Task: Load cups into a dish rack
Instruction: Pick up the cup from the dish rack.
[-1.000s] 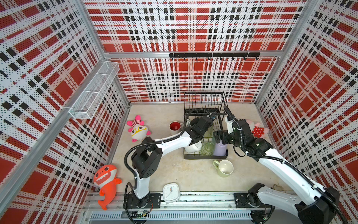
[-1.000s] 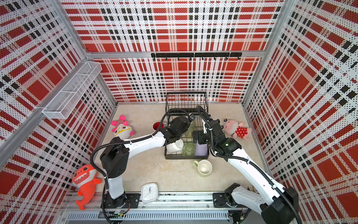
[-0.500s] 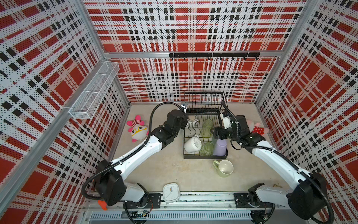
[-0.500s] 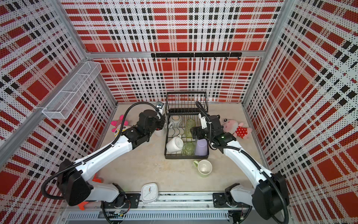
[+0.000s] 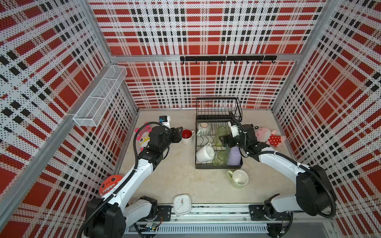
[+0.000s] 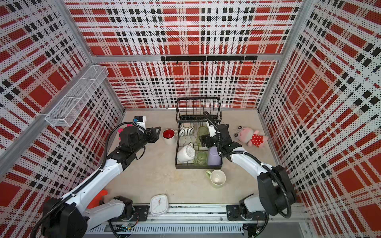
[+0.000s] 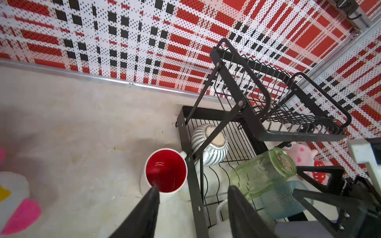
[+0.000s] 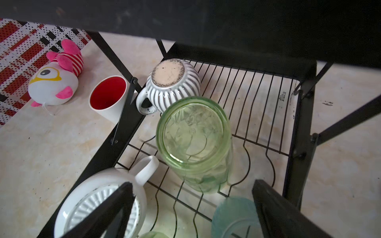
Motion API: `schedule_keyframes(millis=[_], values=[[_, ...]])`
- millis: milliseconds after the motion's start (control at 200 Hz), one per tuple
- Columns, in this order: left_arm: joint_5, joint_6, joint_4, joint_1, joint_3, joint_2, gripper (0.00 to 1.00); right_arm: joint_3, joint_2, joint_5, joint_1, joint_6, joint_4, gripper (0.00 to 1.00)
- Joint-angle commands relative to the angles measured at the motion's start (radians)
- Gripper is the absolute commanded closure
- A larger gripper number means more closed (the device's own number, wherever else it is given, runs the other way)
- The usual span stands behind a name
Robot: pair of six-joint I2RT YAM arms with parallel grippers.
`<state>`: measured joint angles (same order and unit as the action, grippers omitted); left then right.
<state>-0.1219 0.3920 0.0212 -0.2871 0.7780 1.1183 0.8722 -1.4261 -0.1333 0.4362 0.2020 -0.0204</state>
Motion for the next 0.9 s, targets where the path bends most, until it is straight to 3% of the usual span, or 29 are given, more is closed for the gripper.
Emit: schedule_keyframes(millis=[0, 236, 441, 687, 897], values=[[-0.112, 0.068, 0.059, 0.026, -0.012, -0.029, 0.41, -0.006, -0.029, 0.015, 0.006, -0.015, -0.120, 0.09], [-0.135, 0.078, 0.061, 0.032, -0.022, -0.022, 0.38, -0.022, -0.087, 0.039, 0.011, 0.000, -0.238, 0.33], [-0.167, 0.084, 0.074, 0.069, -0.043, -0.018, 0.38, -0.030, -0.091, 0.137, 0.012, -0.013, -0.247, 0.43], [-0.196, 0.091, 0.092, 0.077, -0.052, -0.005, 0.38, -0.030, -0.120, 0.230, 0.012, -0.107, -0.289, 0.42], [-0.212, 0.096, 0.098, 0.080, -0.054, 0.000, 0.38, -0.038, -0.121, 0.115, 0.012, -0.111, -0.295, 0.33]])
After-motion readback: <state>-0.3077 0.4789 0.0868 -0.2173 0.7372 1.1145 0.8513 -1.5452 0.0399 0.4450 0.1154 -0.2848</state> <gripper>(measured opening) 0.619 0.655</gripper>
